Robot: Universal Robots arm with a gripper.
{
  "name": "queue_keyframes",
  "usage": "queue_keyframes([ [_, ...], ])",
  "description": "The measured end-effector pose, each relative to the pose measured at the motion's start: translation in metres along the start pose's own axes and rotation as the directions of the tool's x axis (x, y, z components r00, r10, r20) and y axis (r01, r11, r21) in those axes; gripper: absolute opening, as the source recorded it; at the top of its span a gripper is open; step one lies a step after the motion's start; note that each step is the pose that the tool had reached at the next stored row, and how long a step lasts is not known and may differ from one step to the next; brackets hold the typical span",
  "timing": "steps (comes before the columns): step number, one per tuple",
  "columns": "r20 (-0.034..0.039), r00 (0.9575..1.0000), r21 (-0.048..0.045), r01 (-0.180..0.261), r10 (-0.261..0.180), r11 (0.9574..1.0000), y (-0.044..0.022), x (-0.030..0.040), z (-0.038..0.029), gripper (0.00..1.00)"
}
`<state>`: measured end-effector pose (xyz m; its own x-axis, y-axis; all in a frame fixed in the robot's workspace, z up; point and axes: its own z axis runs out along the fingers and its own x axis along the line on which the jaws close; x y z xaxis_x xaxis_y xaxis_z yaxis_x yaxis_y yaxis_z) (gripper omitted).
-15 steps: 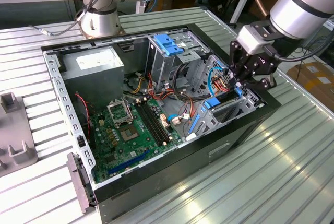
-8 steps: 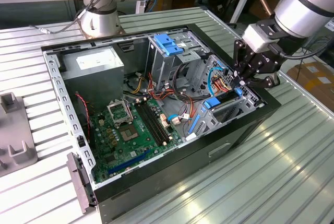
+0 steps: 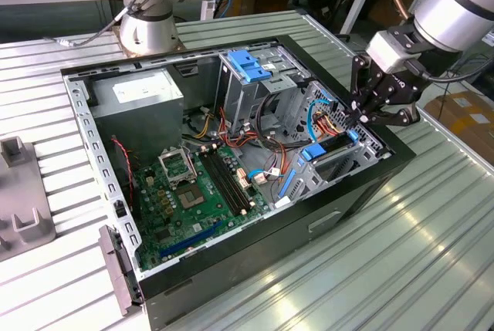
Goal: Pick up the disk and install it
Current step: 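Insert the first disk wire, then insert the second disk wire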
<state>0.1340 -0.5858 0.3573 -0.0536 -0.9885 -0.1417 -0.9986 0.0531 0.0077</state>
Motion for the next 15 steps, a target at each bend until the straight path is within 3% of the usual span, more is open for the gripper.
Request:
queue_keyframes([
  [15,0.0007,1.0,-0.0005,0.0,0.0,1.0,-0.0022,-0.0003,-0.0009,0.1],
])
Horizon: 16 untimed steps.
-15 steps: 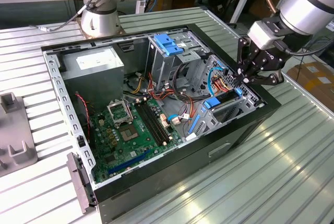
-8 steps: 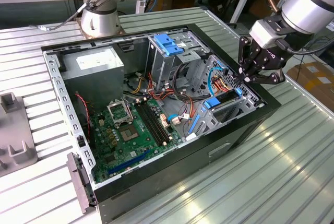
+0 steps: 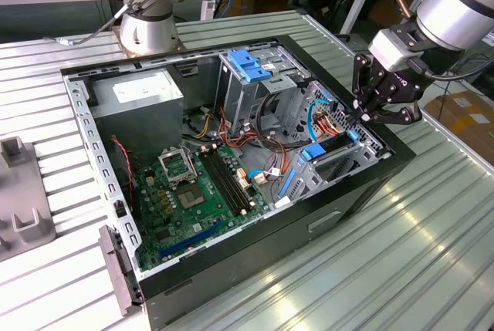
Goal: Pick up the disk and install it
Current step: 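Insert the second disk wire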
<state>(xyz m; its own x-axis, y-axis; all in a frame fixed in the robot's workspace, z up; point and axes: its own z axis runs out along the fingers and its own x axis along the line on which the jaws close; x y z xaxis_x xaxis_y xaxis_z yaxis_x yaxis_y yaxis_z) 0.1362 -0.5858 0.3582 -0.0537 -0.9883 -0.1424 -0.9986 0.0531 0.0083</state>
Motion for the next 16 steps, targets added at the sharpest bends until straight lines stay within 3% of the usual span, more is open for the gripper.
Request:
queue_keyframes([
  [4,0.0,1.0,0.0,0.0,0.0,1.0,0.0,0.0,0.0,0.17],
  [6,-0.0001,1.0,0.0,0.0,0.0,1.0,-0.0001,0.0,0.0,0.36],
  [10,0.0001,1.0,0.0,0.0,0.0,1.0,-0.0001,-0.0002,-0.0002,0.36],
  [11,0.0012,1.0,0.0,0.0,0.0,1.0,0.0005,-0.0113,-0.0073,0.36],
  [12,0.0011,1.0,0.0,0.0,0.0,1.0,0.0014,-0.0274,-0.0058,0.36],
  [13,0.001,1.0,0.0002,0.0,0.0,1.0,0.0031,-0.0304,-0.0125,0.36],
  [15,0.0012,1.0,0.0003,0.0,0.0,1.0,0.0204,-0.0305,-0.0145,0.36],
  [16,0.0011,1.0,0.0003,0.0,0.0,1.0,0.0217,-0.0304,-0.0145,0.36],
])
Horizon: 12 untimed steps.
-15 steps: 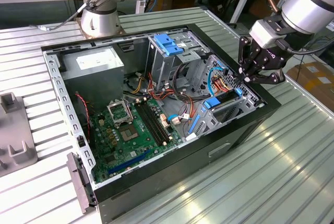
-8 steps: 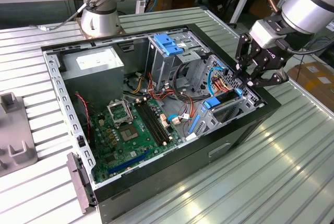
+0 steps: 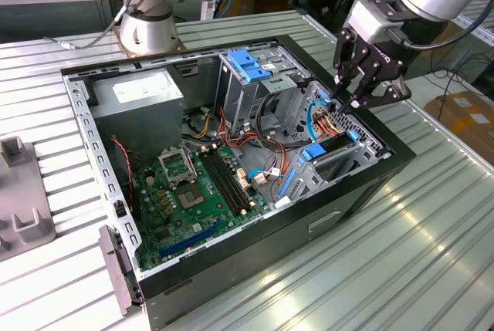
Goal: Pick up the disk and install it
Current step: 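Insert the second disk wire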
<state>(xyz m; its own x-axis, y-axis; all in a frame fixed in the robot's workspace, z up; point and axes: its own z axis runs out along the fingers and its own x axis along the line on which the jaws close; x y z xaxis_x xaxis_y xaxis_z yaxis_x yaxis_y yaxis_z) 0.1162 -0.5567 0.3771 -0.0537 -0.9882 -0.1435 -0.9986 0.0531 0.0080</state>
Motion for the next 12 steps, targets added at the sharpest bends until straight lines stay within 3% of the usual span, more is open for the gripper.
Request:
queue_keyframes([
  [12,0.0046,1.0,-0.0003,0.0,0.0,1.0,0.0023,-0.0004,-0.0033,0.36],
])
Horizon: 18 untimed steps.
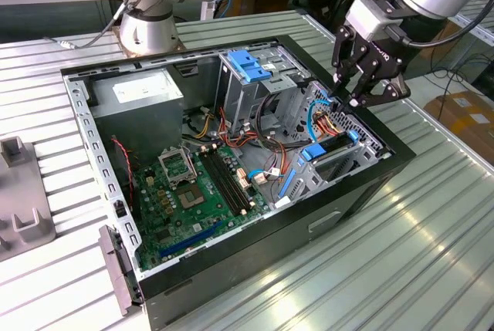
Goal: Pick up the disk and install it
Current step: 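Insert the second disk wire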
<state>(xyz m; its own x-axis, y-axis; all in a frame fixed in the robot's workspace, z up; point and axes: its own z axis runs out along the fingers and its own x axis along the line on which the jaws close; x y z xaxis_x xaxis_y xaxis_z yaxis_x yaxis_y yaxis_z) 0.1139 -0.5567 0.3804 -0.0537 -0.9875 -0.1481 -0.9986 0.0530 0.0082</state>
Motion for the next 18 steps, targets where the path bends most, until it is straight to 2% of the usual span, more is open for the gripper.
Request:
queue_keyframes([
  [5,0.0,1.0,0.0,0.0,0.0,1.0,0.0007,0.0004,0.0024,0.36],
  [9,0.0,1.0,-0.0003,0.0,0.0,1.0,0.0018,0.0012,0.0077,0.36],
  [17,-0.0001,1.0,-0.0003,0.0,0.0,1.0,0.0019,0.0014,0.0085,0.36],
  [18,0.0,1.0,-0.0004,0.0,0.0,1.0,0.0019,0.0014,0.0086,0.28],
])
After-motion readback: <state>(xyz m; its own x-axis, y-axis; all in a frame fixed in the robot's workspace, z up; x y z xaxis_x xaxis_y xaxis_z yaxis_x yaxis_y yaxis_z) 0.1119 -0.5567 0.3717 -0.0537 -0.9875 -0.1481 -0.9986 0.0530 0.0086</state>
